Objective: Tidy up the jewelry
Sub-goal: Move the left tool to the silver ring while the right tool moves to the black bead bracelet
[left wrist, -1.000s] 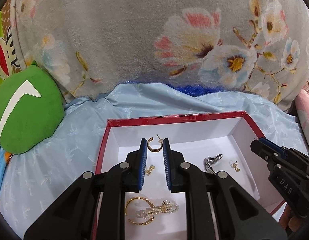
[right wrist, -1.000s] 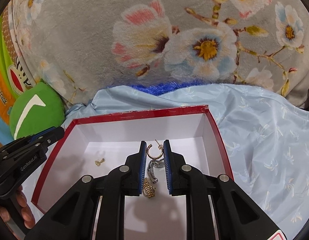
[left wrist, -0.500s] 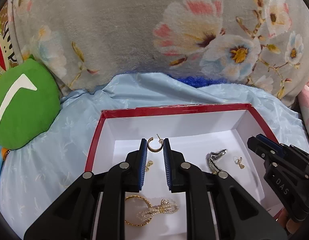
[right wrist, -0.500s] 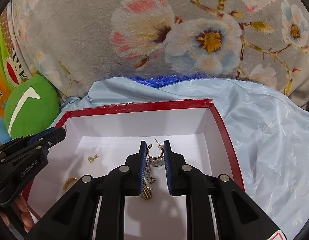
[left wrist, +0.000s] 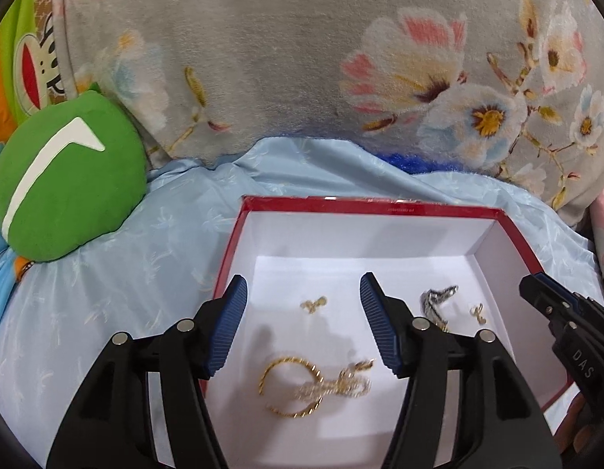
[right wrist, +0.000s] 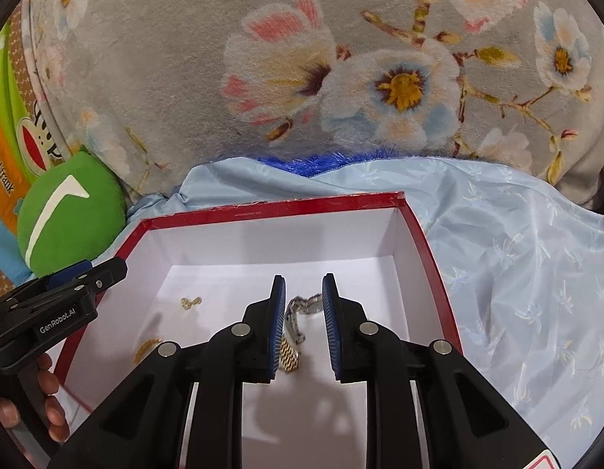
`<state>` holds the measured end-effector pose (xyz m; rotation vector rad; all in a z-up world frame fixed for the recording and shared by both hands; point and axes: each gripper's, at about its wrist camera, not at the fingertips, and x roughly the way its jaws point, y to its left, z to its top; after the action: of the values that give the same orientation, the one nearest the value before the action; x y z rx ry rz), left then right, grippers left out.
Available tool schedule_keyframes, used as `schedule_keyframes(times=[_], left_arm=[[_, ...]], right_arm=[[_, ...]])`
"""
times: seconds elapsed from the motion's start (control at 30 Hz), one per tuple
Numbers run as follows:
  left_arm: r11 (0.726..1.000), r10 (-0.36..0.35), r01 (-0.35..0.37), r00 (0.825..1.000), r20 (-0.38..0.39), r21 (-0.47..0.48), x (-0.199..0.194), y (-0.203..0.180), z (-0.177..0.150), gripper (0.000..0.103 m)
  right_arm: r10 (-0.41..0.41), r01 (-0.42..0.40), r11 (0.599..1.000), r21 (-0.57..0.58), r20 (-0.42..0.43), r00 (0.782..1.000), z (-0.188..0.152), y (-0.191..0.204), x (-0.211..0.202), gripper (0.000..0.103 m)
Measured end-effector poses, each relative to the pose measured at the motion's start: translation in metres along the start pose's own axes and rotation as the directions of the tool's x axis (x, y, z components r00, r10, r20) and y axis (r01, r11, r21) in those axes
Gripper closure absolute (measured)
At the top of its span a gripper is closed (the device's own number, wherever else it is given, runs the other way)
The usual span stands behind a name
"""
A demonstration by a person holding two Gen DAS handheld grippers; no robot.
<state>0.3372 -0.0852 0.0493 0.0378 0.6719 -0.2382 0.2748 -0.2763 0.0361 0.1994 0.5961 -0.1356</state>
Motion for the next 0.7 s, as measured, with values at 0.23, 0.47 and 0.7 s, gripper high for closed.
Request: schedule_keyframes(times=[0.23,0.47,0.7], left_arm=[[0.999,0.026,-0.026,1.0,-0.002,0.039,-0.044,0.007,-0.041,0.045],[0.998,0.029,-0.027,0.999,-0.038,0.049,-0.086,0.02,-0.093,0.045],[0.999,0.041,-0.042,0.99,-0.133,-0.005,-0.107,0.053,-0.15,0.044]], right_arm=[[0.017,-0.018,0.999,-0.032,-0.021,1.0,-0.045,0.015,-0.047,0.082],[0.058,-0.062,0.997,-0.047,-0.085,0.995,-0.108,0.04,-0.094,0.072],[0.098,-0.109,0.993,-0.049,-0.189,0.977,-0.175,0.064,-0.123,0.067]])
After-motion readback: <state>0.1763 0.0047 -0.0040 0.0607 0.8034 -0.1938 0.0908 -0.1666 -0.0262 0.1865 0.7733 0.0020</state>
